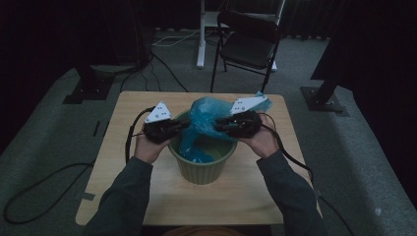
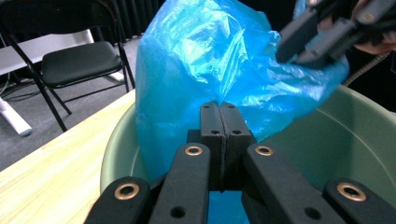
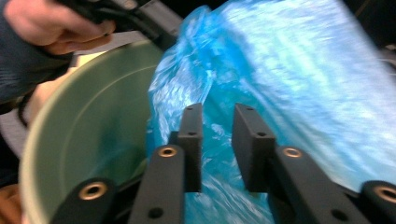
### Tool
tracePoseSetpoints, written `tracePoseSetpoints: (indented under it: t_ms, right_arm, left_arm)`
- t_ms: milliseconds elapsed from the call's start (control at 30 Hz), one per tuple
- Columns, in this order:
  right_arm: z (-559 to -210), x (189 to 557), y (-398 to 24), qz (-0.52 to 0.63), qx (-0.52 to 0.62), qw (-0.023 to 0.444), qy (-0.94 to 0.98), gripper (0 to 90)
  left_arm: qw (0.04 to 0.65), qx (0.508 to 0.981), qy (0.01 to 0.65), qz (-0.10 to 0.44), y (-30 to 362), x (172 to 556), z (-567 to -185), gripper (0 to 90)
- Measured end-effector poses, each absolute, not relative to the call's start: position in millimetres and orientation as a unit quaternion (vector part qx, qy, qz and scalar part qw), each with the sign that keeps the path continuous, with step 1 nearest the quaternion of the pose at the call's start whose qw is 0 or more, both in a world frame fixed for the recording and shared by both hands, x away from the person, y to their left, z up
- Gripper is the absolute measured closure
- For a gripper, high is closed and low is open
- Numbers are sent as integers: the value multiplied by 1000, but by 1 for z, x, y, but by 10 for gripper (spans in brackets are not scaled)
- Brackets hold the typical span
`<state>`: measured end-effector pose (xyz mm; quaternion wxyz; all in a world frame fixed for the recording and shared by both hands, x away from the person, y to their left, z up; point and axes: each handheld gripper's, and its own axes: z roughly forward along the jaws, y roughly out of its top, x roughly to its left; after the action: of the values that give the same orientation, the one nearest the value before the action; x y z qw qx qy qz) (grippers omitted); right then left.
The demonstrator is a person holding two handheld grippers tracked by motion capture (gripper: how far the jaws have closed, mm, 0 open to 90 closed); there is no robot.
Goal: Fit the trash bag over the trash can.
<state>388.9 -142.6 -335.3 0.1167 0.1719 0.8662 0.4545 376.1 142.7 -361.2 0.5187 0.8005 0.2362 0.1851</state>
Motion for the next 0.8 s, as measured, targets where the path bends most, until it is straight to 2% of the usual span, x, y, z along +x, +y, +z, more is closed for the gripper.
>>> tracePoseSetpoints:
  t_ms: [67,233,400,533,700,800]
  right_arm:
    - [-339,389,-141,447,167,103,873,661]
    - [-339,390,-140,454,176,107,867,630]
    - [-335,397,-145,470,219,117,847,720]
    - [-334,401,-147,477,239,114,838,742]
    - [-335,404,-146,485,251,105,831,710]
    - [-338,410,-143,494,262,83,825,665]
  left_arm:
    - [521,799,237,185,142,376,-361,897]
    - [522,800,230,187,140,374,-360,897]
    - [522,800,228,189,140,372,-360,898]
    - [523,800,226,191,140,371,-361,898]
    - [524,800,222,192,138,370,-360,898]
    - [522,801,220,191,137,369,-361,898]
